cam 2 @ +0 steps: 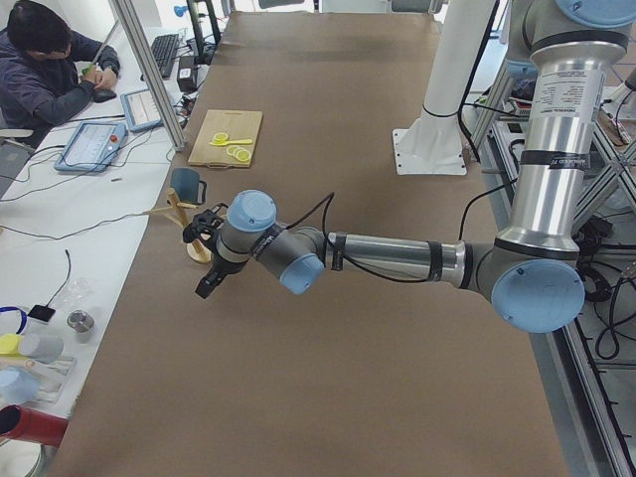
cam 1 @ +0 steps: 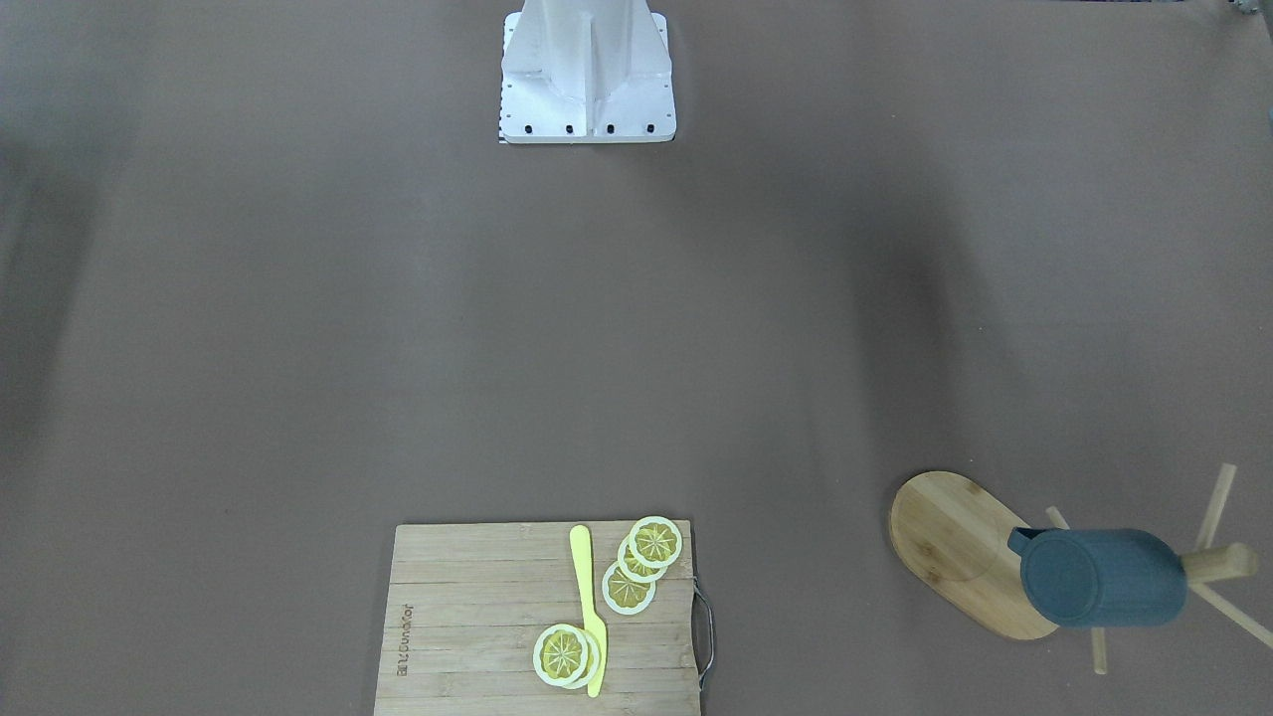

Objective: Hang cup on storage rack

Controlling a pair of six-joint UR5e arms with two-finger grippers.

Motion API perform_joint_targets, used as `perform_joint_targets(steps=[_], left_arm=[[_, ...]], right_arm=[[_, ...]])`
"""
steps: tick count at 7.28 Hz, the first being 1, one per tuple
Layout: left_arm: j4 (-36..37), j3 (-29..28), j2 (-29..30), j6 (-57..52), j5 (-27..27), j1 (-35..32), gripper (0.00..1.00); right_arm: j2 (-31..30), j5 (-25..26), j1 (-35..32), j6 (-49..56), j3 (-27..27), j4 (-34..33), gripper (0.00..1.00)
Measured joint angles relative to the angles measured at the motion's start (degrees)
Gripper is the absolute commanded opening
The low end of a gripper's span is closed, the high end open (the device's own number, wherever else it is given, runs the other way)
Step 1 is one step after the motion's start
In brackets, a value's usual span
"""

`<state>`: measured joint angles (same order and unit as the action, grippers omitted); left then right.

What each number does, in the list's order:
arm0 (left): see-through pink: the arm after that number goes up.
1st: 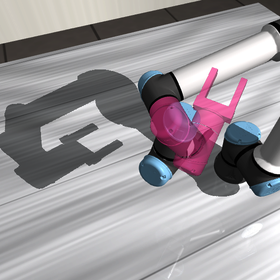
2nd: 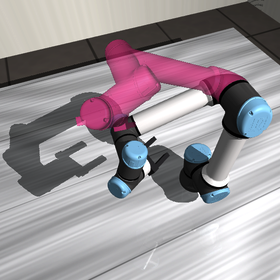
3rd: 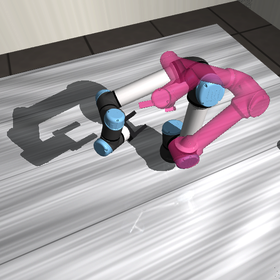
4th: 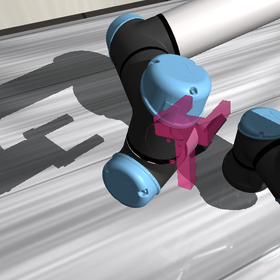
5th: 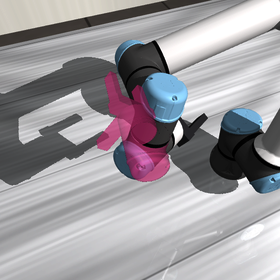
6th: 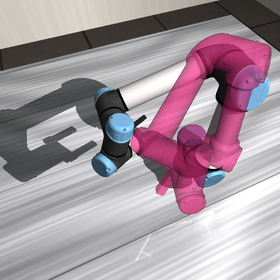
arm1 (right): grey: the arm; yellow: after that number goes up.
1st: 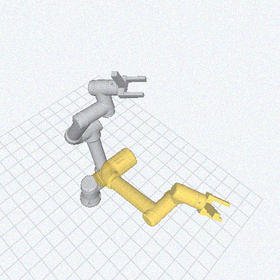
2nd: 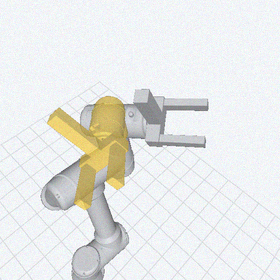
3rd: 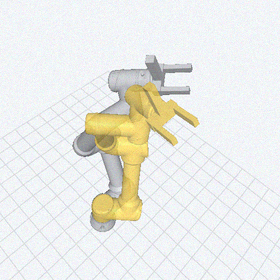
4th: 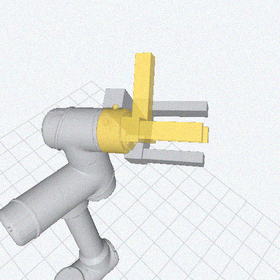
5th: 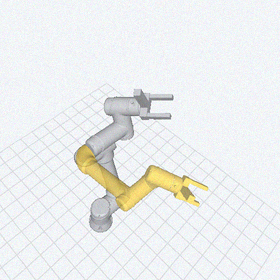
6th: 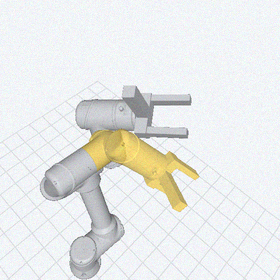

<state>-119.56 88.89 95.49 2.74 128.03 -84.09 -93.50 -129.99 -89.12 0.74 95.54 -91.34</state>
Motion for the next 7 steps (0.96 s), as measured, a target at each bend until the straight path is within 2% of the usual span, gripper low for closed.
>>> perform_joint_targets(steps=[2, 7], left_arm=[[14.2, 2.0, -0.6, -1.2, 0.0, -1.4, 0.99], [31.6, 3.9, -4.1, -1.2, 0.3, -3.3, 0.99]], right_arm=[[0.0, 0.0, 0.0, 0.0, 0.0, 0.0, 1.00], [-0.4, 0.0, 0.0, 0.0, -0.9, -0.1, 1.00]])
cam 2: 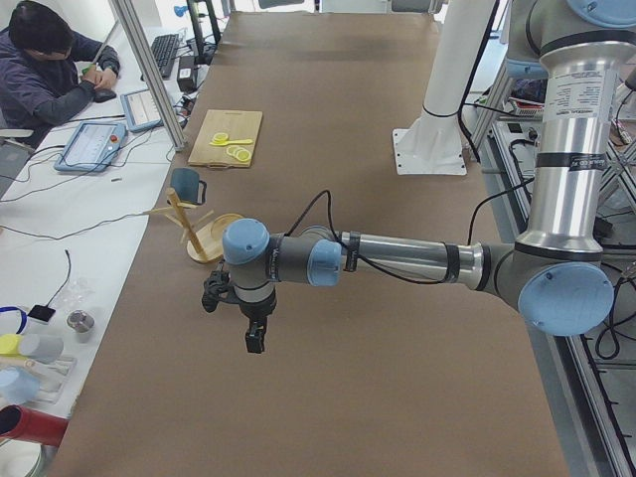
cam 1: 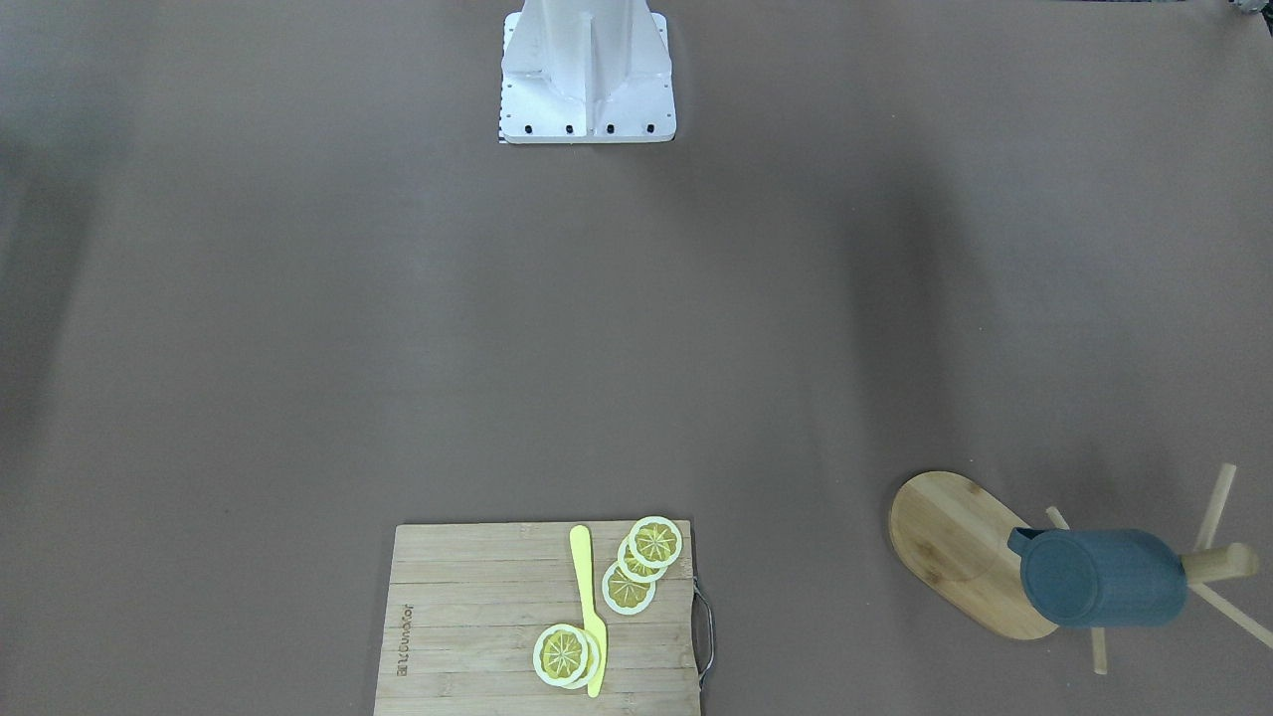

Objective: Hang cup on storage rack

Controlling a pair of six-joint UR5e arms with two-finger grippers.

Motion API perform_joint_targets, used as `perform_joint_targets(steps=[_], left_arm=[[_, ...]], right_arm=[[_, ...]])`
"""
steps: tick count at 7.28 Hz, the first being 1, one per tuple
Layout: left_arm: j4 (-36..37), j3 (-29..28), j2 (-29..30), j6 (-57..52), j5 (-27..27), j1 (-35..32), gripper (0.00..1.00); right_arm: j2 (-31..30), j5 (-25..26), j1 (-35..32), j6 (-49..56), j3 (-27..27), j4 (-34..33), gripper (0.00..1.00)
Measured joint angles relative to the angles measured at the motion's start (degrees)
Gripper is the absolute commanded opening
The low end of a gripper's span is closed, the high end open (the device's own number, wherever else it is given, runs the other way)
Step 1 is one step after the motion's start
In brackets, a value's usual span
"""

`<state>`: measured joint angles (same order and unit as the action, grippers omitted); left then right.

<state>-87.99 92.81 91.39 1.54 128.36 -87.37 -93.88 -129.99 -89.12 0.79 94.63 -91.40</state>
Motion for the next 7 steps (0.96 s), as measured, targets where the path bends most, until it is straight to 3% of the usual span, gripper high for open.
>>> perform_joint_targets(steps=[2, 5, 7], left_arm=[[1.3, 0.7, -0.2, 0.3, 0.7, 0.1, 0.99], [0.8, 1.6, -0.7, 0.3, 10.6, 0.1, 0.99], [0.0, 1.4, -1.6, 0.0, 13.1, 0.2, 0.99]], right_arm=[[-0.2, 0.0, 0.0, 0.0, -0.9, 0.0, 1.00], [-0.6, 0.0, 0.0, 0.0, -1.5, 0.0, 1.00], [-0.7, -0.1, 0.0, 0.0, -1.5, 0.1, 1.00]])
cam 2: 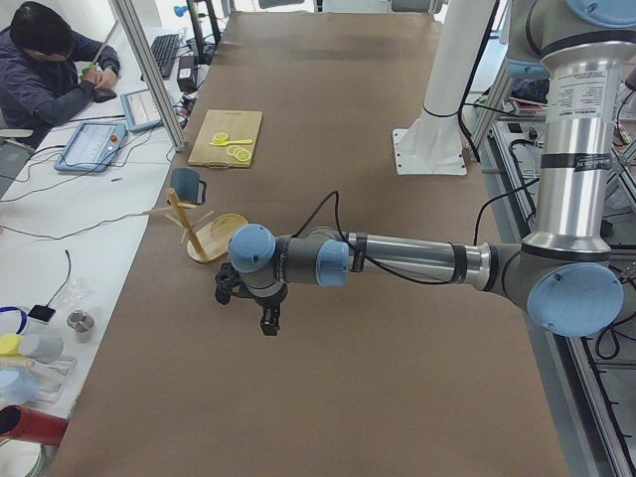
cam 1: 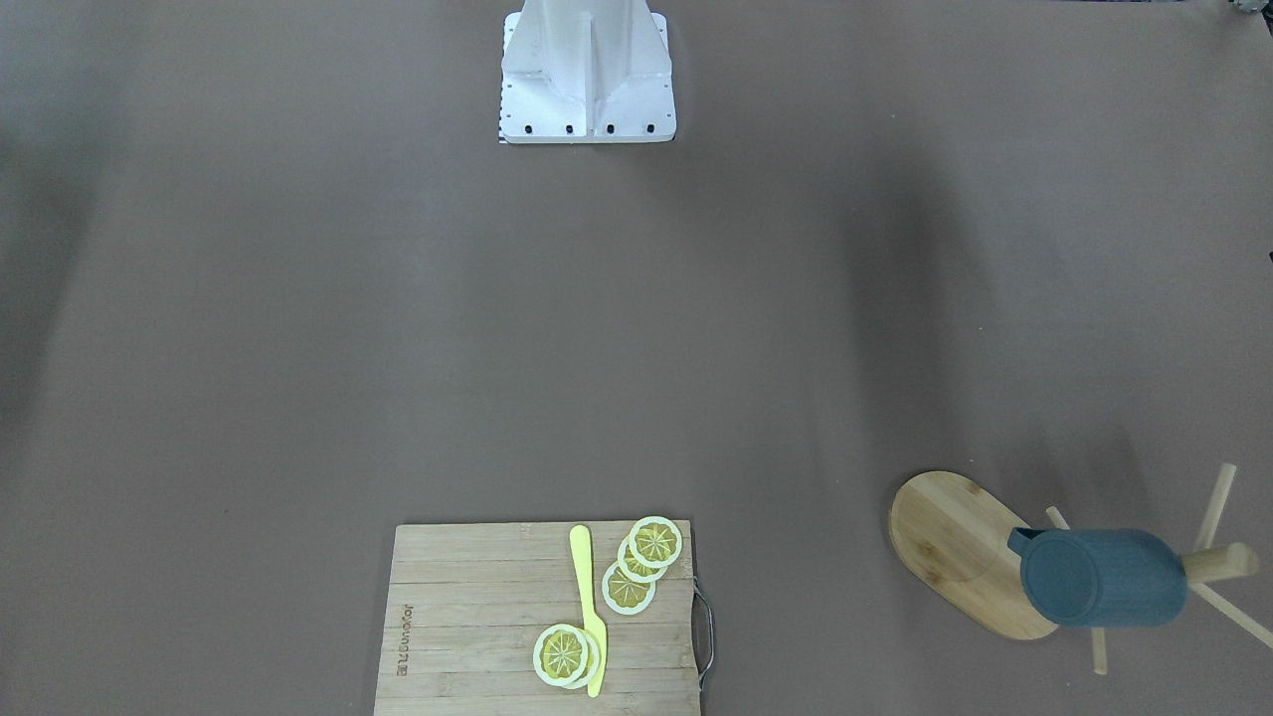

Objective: Hang cup on storage rack

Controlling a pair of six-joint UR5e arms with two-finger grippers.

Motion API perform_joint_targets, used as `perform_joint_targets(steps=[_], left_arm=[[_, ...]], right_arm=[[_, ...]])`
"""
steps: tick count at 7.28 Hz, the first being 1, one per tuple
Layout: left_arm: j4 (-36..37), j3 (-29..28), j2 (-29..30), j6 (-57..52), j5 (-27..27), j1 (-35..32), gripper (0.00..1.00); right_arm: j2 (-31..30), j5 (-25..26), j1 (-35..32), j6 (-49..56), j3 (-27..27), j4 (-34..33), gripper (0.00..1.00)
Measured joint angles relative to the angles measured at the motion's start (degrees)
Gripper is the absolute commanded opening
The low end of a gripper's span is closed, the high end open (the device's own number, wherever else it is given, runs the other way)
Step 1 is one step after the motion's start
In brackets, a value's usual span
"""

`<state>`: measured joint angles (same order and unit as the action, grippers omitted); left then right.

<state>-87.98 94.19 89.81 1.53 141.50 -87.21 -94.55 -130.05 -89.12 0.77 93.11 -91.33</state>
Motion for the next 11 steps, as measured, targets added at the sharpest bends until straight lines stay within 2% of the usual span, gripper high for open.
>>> perform_joint_targets(steps=[2, 6, 11], left_arm=[[-0.7, 0.0, -0.3, 0.0, 0.3, -0.1, 0.99], [-2.1, 0.7, -0.5, -0.1, -4.1, 0.0, 0.99], [-2.9, 2.6, -3.3, 0.0, -4.5, 0.2, 0.99]], right_arm=[[0.0, -0.4, 0.0, -0.1, 0.0, 0.0, 1.00], [0.0, -1.0, 0.0, 0.0, 0.0, -0.1, 1.00], [-0.3, -2.4, 0.0, -0.1, 0.0, -0.1, 1.00]])
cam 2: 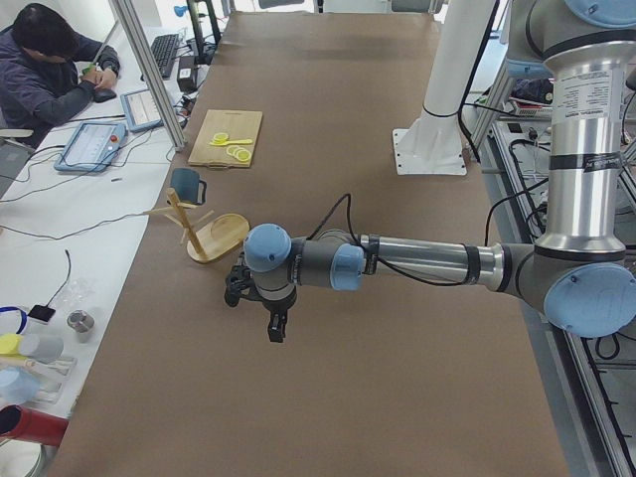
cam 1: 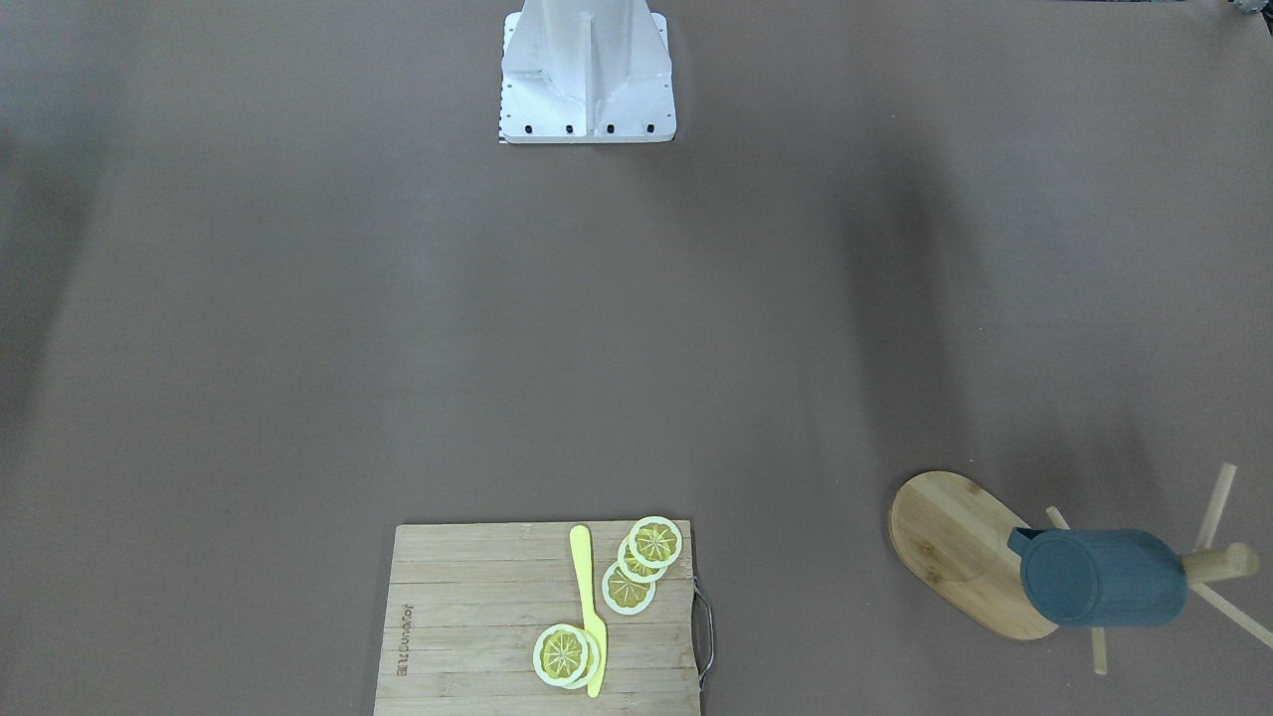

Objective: Hang cup on storage rack

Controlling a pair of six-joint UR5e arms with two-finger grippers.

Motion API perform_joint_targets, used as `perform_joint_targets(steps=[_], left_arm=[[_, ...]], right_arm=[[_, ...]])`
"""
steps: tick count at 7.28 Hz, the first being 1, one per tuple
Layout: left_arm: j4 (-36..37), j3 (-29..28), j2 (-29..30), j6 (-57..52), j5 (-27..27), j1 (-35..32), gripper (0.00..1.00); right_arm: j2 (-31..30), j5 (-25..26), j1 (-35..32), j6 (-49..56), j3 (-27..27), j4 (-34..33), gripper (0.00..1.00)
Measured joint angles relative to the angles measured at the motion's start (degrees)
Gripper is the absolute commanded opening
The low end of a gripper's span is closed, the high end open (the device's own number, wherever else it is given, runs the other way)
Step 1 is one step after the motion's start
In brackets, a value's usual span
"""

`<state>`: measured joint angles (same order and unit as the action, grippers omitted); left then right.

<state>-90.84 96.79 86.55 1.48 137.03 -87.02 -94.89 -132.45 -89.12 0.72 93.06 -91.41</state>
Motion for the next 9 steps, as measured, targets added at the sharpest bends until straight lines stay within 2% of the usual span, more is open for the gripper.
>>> perform_joint_targets(steps=[9], left_arm=[[0.0, 0.0, -0.1, 0.0, 0.0, 0.0, 0.99]], right_arm=[[-1.3, -0.8, 0.3, 0.3, 0.2, 0.1, 1.00]])
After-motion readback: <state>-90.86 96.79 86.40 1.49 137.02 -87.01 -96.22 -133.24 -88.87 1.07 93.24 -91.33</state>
